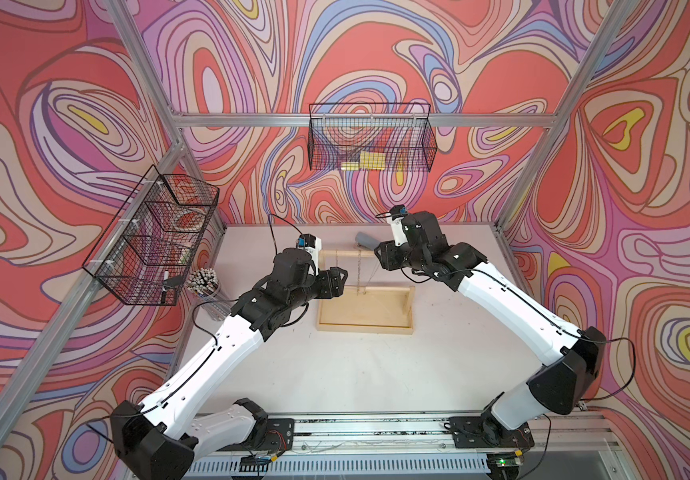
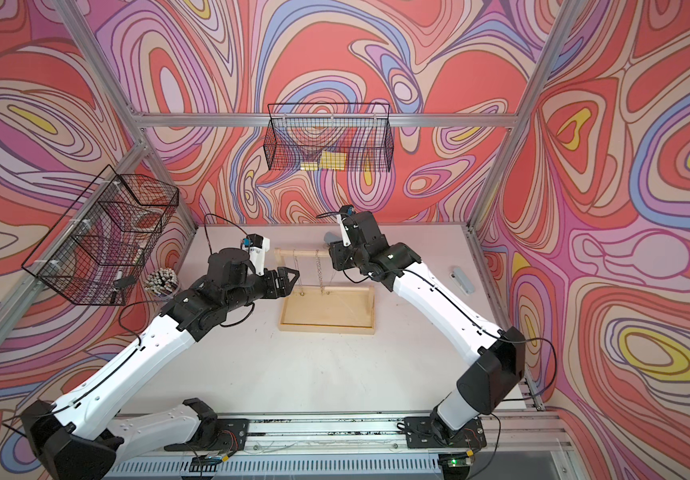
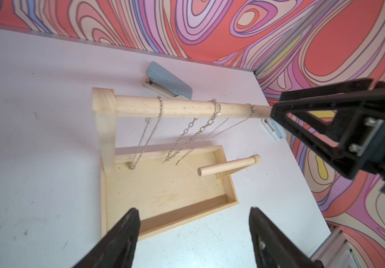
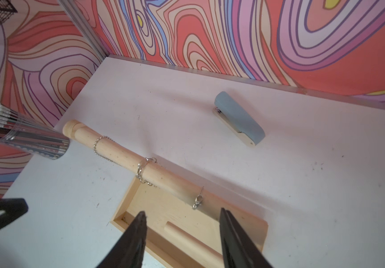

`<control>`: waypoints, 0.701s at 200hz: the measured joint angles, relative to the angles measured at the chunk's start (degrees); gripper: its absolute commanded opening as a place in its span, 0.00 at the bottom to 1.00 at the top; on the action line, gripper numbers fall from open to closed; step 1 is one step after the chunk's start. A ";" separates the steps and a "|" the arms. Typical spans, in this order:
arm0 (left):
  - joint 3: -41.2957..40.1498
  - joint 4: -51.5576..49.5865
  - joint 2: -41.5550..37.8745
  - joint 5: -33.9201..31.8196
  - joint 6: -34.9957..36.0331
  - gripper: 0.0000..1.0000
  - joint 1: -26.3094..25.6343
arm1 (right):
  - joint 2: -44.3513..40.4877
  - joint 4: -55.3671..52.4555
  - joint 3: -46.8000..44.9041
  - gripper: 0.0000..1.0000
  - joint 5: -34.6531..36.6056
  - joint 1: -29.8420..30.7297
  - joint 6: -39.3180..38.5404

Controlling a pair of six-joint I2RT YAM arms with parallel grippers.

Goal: Hang the necklace on the jewelry display stand
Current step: Hang the necklace on the stand, then reset both arms

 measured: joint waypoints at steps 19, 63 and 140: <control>2.80 -4.02 -0.37 -2.64 0.17 0.90 1.51 | -0.11 -2.21 3.39 0.79 1.90 0.00 -0.72; 2.89 -6.32 -1.64 -11.02 3.78 0.99 2.32 | -0.42 -5.07 7.78 0.92 18.53 0.70 -2.49; -8.68 -3.34 -5.86 -20.02 12.66 0.99 7.26 | -13.57 15.41 -25.75 0.91 28.37 -2.56 -9.40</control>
